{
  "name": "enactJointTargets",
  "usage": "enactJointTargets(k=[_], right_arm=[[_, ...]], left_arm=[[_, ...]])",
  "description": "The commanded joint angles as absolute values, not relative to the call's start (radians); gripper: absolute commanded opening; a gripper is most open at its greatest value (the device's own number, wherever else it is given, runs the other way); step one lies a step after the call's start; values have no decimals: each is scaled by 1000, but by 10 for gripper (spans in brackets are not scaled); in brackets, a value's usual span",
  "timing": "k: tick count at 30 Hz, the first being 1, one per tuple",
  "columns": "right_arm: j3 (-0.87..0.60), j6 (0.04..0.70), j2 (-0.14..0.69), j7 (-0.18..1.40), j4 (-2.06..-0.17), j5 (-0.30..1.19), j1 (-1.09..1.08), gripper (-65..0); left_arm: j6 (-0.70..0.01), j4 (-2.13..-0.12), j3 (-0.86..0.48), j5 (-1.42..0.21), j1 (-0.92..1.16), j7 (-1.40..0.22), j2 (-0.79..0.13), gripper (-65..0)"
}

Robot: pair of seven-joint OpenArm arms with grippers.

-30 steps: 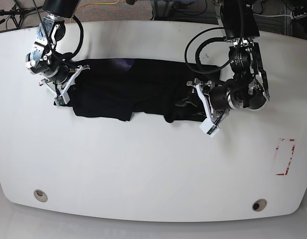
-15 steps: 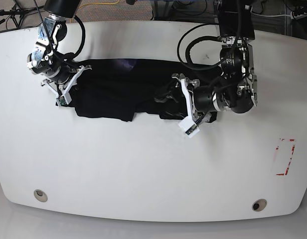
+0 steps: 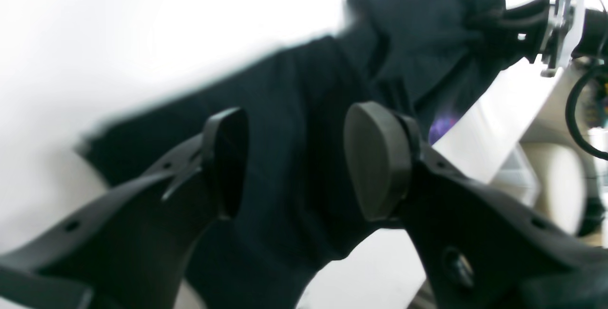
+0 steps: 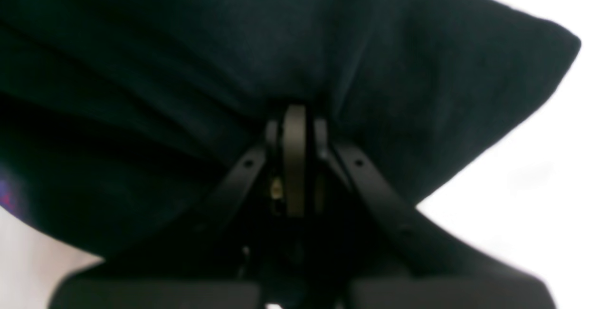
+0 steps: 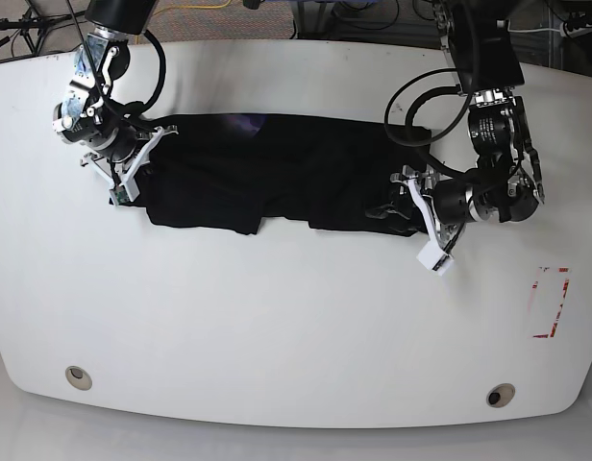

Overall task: Fold the T-shirt properly
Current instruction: 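Grasp the strip's middle with the left gripper and pull it toward the right gripper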

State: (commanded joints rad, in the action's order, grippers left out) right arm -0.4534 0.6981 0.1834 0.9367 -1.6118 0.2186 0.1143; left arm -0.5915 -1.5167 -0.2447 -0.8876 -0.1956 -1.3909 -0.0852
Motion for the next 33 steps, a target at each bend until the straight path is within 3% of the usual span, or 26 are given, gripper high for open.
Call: enactJointTargets(k=[6, 16, 20, 25, 28, 33], right_arm=[[-455, 698, 183, 937, -1612, 216, 108, -626], [-455, 698, 183, 940, -1641, 220, 97, -625], [-455, 698, 183, 969, -1719, 222, 91, -623], [-464, 698, 163, 1050, -1805, 222, 44, -612], [-524, 698, 139, 1112, -1845, 222, 8, -504], [-657, 698, 84, 1194, -1860, 228, -65, -235]], left_arm=[[-591, -1495, -208, -889, -193, -1396, -81, -449], [-596, -1656, 18, -894, -168, -1396, -87, -447], [-598, -1698, -15, -888, -170, -1396, -114, -447], [-595, -1647, -188, -886, -171, -1396, -125, -447], [-591, -1572, -239, -885, -171, -1391, -134, -447], [-590, -1463, -243, -885, -163, -1354, -157, -453]])
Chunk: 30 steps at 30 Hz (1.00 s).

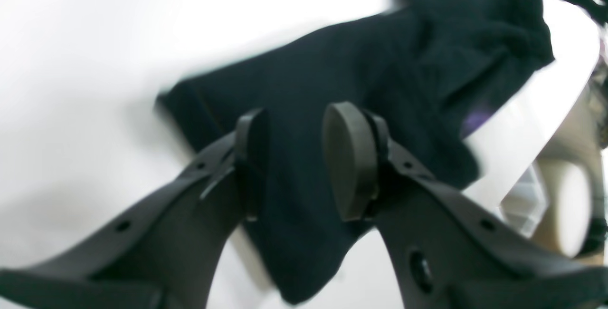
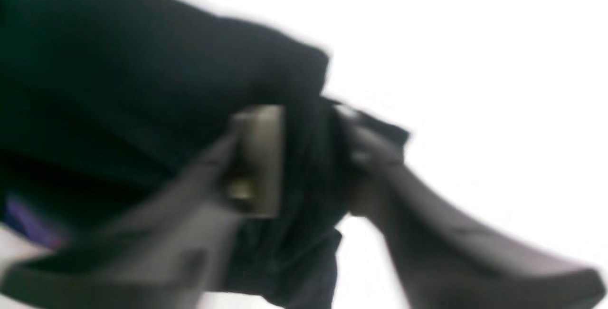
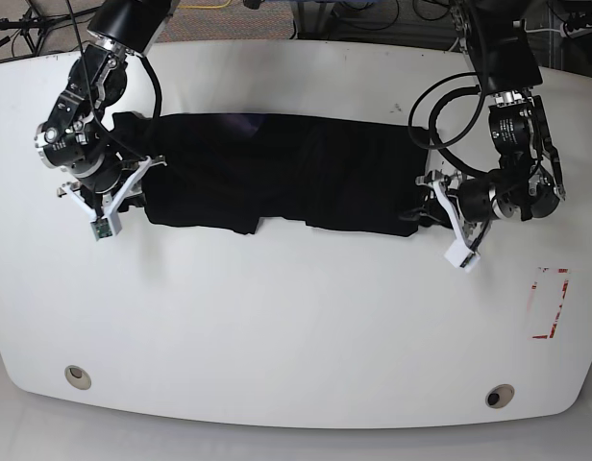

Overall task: Fold the T-shirt properly
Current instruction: 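Grasp the strip's middle with the left gripper and pull it toward the right gripper, then regrasp the strip ends with both grippers, pushing them toward the middle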

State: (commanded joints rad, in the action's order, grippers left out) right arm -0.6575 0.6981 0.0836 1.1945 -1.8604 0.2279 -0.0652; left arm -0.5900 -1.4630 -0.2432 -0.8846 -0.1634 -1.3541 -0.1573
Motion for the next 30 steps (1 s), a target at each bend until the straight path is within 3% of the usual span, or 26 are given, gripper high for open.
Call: enactJointTargets(k=[3, 5, 11, 20, 30], right_arm=[[-743, 698, 77, 1248, -1851, 286, -107, -122], [-814, 698, 77, 1299, -1833, 357, -130, -98], [-983, 698, 105, 1395, -1742, 555, -153, -97], [-1058, 698, 171, 1382, -1481, 720, -111, -97], [-1055, 698, 186, 1363, -1389, 737, -84, -97]], left_arm=[[-590, -1405, -243, -885, -160, -1317, -179, -454], [-590, -1371, -243, -885, -154, -1297, -185, -454], [-590, -1353, -242, -854, -124, -1257, -186, -454], [-596, -1353, -242, -659, -124, -1257, -179, -454], [-596, -1353, -242, -654, -124, -1259, -185, -454]])
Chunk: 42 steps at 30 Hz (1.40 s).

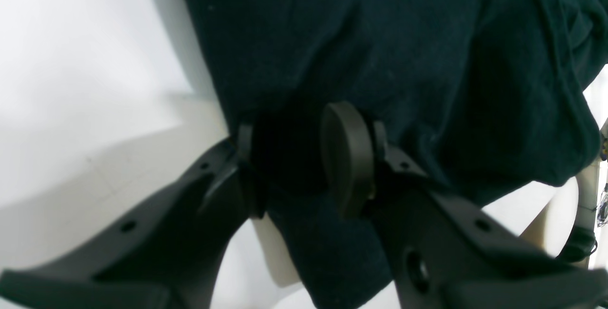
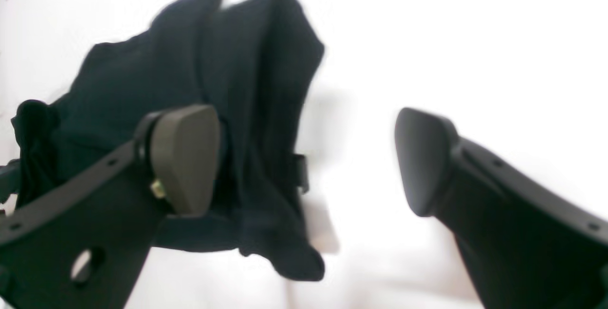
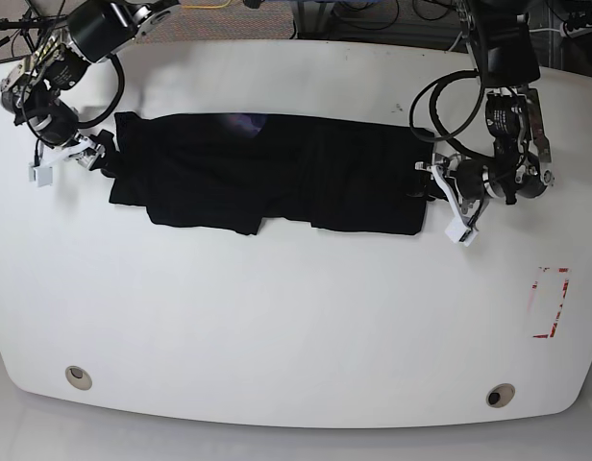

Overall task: Fold the T-shirt properly
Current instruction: 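Regrasp the strip ends with both grippers, pushing them toward the middle, then fold the strip end over onto the middle with the right gripper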

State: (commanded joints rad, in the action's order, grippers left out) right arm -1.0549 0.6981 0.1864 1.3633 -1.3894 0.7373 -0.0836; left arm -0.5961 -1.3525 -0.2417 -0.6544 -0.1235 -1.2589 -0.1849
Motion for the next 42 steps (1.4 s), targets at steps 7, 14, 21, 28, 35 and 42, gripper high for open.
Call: enactJointTargets(k=[7, 14, 21, 28, 35, 42], right_arm=[[-944, 698, 174, 1348, -1389, 737, -62, -97], [-885, 698, 104, 1317, -1440, 734, -48, -101], [-816, 698, 81, 1271, -1443, 733, -31, -477], [-776, 698, 111, 1251, -1469, 733, -28, -642], [-768, 698, 163, 1251, -1652, 731, -15, -650], [-621, 639, 252, 1245, -1817, 731, -18, -650]], left_arm=[[-596, -1353, -242, -654, -124, -1260, -180, -454], [-596, -1353, -242, -654, -124, -1260, -180, -454], [-591, -1353, -240, -650, -125, -1260, -179, -454], [-503, -1353, -148, -618, -134, -1256, -165, -451], [-432, -1339, -67, -536, -182, -1205, -77, -449], [-430, -1199, -35, -432, -248, -1125, 35, -449]])
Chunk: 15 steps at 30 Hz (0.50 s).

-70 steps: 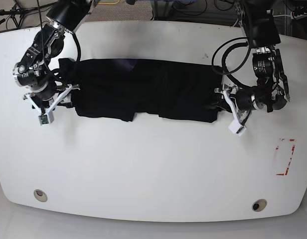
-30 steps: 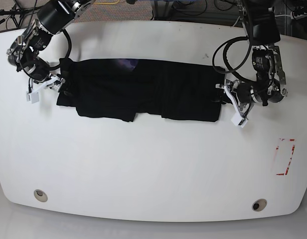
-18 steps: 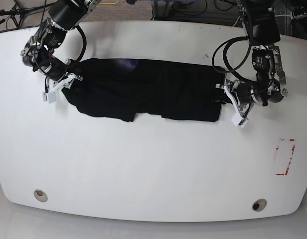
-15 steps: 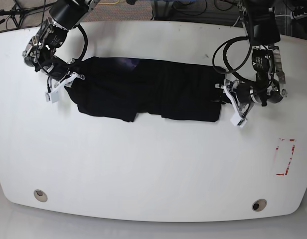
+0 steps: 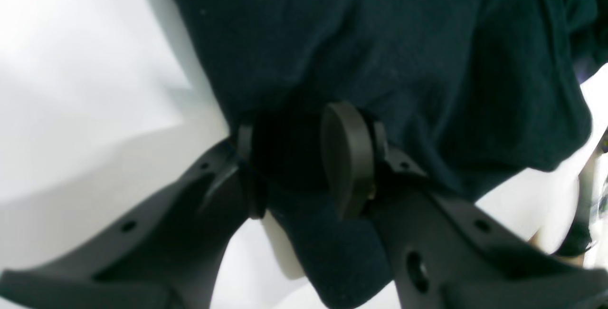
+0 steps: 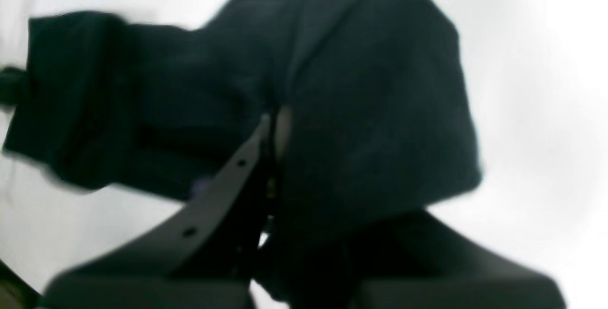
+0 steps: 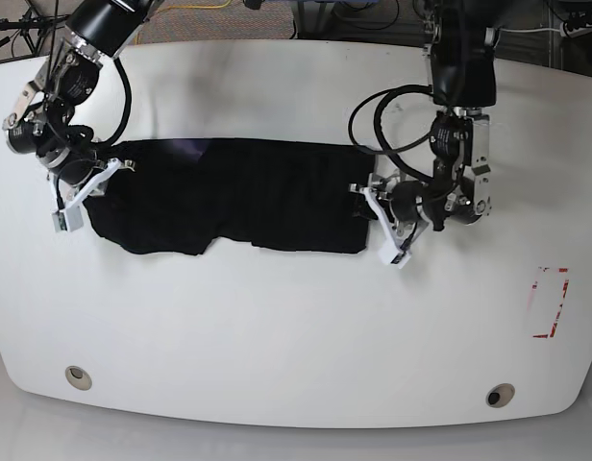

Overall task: Fold the T-shirt properly
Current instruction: 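Fold the strip end over onto the middle with the right gripper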

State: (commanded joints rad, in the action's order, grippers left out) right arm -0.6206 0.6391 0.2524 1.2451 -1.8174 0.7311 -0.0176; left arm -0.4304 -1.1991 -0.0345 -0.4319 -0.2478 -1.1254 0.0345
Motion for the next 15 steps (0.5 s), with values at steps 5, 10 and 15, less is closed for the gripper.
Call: enactJointTargets(k=[5, 10, 15], right_arm=[[-487, 636, 292, 1194, -1883, 731, -24, -650], [-367, 628, 302, 1155, -1883, 730, -48, -650], [-265, 565, 297, 1107, -1880, 730, -53, -650]], left_arm=[[-430, -1093, -35, -343, -300, -1073, 114, -449], [-430, -1059, -35, -294, -323, -1072, 157, -449], [-430, -1059, -35, -292, -323, -1072, 157, -449]])
